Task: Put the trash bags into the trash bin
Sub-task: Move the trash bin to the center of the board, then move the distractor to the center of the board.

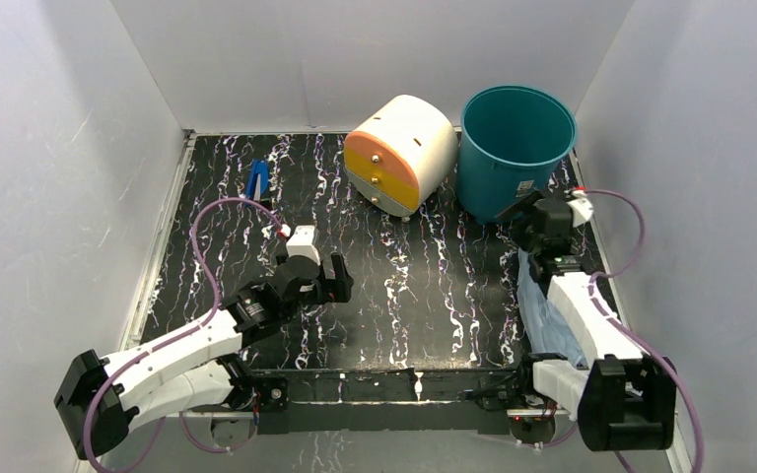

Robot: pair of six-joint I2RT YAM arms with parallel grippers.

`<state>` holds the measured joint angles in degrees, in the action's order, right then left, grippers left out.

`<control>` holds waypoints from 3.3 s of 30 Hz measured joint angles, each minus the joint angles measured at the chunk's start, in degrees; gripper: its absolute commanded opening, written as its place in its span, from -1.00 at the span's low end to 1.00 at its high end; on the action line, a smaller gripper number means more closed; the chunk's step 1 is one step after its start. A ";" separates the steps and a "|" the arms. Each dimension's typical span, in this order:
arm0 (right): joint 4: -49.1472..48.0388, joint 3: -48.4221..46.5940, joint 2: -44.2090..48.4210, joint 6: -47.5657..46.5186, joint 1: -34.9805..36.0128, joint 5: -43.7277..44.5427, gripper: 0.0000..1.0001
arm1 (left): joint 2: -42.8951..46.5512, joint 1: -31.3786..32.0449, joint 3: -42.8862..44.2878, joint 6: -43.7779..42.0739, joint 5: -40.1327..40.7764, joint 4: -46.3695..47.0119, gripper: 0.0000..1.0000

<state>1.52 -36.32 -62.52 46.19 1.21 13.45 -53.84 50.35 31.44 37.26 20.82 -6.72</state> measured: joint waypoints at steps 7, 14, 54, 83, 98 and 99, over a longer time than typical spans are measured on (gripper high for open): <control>2.34 -1.95 -2.56 0.63 26.97 17.57 0.97 | 1.42 -0.02 0.24 -0.15 4.59 -2.89 0.92; 11.91 -14.73 -17.49 5.16 36.83 38.07 0.97 | -0.09 -0.04 3.19 0.46 6.56 -7.26 0.91; 7.48 -21.90 -31.32 -0.63 13.70 26.16 0.97 | -4.66 -0.04 7.37 1.88 8.50 -8.81 0.91; -2.54 0.17 -3.54 -3.67 14.27 -24.28 0.97 | -2.95 -0.20 7.37 0.24 11.06 -10.01 0.95; -4.92 -8.63 -9.68 -2.95 20.06 -27.10 0.97 | -0.94 -14.29 5.03 0.11 -0.66 -9.66 0.96; -4.85 -9.27 -9.88 -2.97 20.06 -26.60 0.97 | -0.31 -15.15 4.63 0.07 -1.22 -9.73 0.96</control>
<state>-3.33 -45.58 -72.40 43.22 21.28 -13.15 -54.15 35.20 36.07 37.32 19.59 -16.45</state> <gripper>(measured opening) 0.985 0.978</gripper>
